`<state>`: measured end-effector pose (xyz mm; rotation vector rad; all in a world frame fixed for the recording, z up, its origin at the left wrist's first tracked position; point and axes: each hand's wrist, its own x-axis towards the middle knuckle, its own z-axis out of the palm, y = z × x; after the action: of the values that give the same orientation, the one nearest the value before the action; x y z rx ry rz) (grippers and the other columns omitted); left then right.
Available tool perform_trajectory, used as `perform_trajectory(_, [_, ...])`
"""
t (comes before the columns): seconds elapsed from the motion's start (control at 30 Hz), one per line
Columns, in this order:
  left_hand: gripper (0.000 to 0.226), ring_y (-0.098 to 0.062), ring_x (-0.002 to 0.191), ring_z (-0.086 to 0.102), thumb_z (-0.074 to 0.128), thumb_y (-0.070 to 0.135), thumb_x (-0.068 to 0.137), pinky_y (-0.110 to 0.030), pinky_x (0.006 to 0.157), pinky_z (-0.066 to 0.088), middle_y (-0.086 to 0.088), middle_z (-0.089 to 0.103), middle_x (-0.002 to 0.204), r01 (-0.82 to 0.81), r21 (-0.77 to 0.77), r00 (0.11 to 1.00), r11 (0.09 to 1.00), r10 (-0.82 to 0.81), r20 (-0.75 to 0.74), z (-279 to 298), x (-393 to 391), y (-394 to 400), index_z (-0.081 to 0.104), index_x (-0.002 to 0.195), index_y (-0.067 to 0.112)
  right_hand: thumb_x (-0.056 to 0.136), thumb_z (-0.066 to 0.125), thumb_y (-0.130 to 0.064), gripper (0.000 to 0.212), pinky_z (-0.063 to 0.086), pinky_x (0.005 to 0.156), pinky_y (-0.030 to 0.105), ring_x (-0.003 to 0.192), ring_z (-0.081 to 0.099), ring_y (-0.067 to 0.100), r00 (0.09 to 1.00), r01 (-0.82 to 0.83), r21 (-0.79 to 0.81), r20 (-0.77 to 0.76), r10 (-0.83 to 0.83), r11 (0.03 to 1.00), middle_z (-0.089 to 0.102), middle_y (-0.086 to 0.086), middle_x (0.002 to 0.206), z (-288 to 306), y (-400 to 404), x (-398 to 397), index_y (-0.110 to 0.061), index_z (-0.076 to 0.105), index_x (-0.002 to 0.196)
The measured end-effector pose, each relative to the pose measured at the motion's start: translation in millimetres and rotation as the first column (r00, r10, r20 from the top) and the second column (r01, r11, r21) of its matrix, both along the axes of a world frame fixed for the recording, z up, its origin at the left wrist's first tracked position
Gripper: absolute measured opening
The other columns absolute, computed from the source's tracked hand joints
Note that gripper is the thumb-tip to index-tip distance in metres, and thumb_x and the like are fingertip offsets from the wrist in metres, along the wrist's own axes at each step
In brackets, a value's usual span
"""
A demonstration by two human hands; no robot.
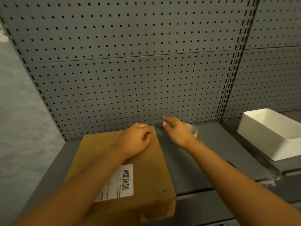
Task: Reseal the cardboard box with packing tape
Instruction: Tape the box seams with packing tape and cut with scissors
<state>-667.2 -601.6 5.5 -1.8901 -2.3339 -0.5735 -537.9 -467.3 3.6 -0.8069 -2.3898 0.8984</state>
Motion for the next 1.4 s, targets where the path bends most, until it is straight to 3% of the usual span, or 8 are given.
perform_trajectory(0.13, [0.028,-0.011,0.110,0.049,0.045,0.024,0.097,-0.030,0.096,0.041,0.003,0.060,0.120,0.031,0.011,0.999,0.999,-0.032,0.027,-3.1,-2.0,1.1,0.060,0.122,0.020,0.104,0.028,-0.036,0.051,0.011,0.119,0.040,0.148,0.006,0.020,0.964,-0.191,-0.121,0.165,0.210,0.974,0.021,0.005,0.158,2.9,-23.2,-11.2,-0.015,0.024,0.151])
perform_trajectory(0.27, [0.031,-0.012,0.119,0.047,0.047,0.025,0.098,-0.024,0.103,0.034,0.004,0.057,0.129,0.026,0.026,0.999,0.999,-0.027,0.023,-6.7,-3.8,2.0,0.059,0.126,0.019,0.104,0.025,-0.040,0.059,0.016,0.117,0.030,0.147,0.010,0.018,0.954,-0.230,-0.307,0.116,0.276,0.924,0.004,0.000,0.161,-18.2,-38.1,-8.4,-0.020,0.000,0.153])
perform_trajectory(0.4, [0.032,-0.011,0.121,0.047,0.047,0.025,0.097,-0.024,0.105,0.030,0.004,0.057,0.131,0.019,0.033,1.000,0.999,-0.020,0.021,-9.3,-5.9,3.4,0.060,0.127,0.019,0.101,0.026,-0.049,0.063,0.023,0.112,0.028,0.145,0.019,0.017,0.965,-0.197,-0.426,0.076,0.252,0.883,0.004,-0.004,0.161,-24.8,-38.8,-2.9,-0.025,0.001,0.154])
perform_trajectory(0.57, [0.034,-0.012,0.123,0.045,0.045,0.024,0.099,-0.024,0.106,0.028,0.003,0.054,0.134,0.019,0.011,1.000,1.000,-0.020,0.013,-8.7,-4.3,2.4,0.057,0.130,0.018,0.098,0.030,-0.055,0.068,0.027,0.115,0.038,0.141,0.031,0.024,0.932,-0.188,-0.316,0.241,0.270,0.930,0.024,0.004,0.157,-15.7,-27.6,-6.9,-0.019,0.014,0.154])
perform_trajectory(0.83, [0.037,-0.013,0.126,0.040,0.039,0.022,0.101,-0.021,0.105,0.027,0.002,0.050,0.139,0.014,-0.002,1.000,1.000,-0.014,0.014,-9.0,-0.9,-1.4,0.051,0.135,0.017,0.099,0.030,-0.054,0.065,0.024,0.112,0.027,0.142,0.027,0.018,0.976,-0.152,-0.437,0.077,0.206,0.886,0.025,-0.002,0.156,-30.5,-39.2,-3.3,-0.021,0.017,0.153])
perform_trajectory(0.97, [0.041,-0.015,0.132,0.035,0.038,0.025,0.101,-0.024,0.108,0.025,0.001,0.042,0.144,0.010,-0.049,0.999,0.999,-0.008,0.040,-7.3,-0.7,-3.4,0.041,0.141,0.018,0.099,0.034,-0.049,0.058,0.033,0.112,0.040,0.133,0.043,0.028,0.941,-0.158,-0.287,0.247,0.232,0.945,0.044,0.009,0.146,-9.0,-31.5,-1.6,-0.014,0.034,0.147])
perform_trajectory(1.13, [0.047,-0.017,0.140,0.025,0.032,0.030,0.103,-0.028,0.113,0.020,-0.003,0.032,0.152,-0.101,-0.122,0.994,0.987,0.106,0.033,-7.3,-1.7,-7.9,0.030,0.146,0.013,0.104,0.028,-0.037,0.058,0.008,0.114,0.022,0.148,0.007,0.015,0.933,-0.251,-0.060,0.250,0.258,0.966,-0.004,-0.001,0.161,-10.0,-46.7,-7.2,-0.016,0.006,0.153])
perform_trajectory(1.4, [0.048,-0.015,0.144,0.020,0.027,0.025,0.104,-0.025,0.116,0.012,-0.002,0.025,0.157,-0.078,-0.152,0.997,0.985,0.081,0.011,-9.8,-7.5,-11.4,0.024,0.150,0.015,0.105,0.021,-0.038,0.056,0.006,0.121,0.036,0.148,0.002,0.015,0.871,-0.284,0.073,0.436,0.225,0.956,-0.004,0.001,0.161,-2.8,-44.3,-17.0,-0.016,0.004,0.153])
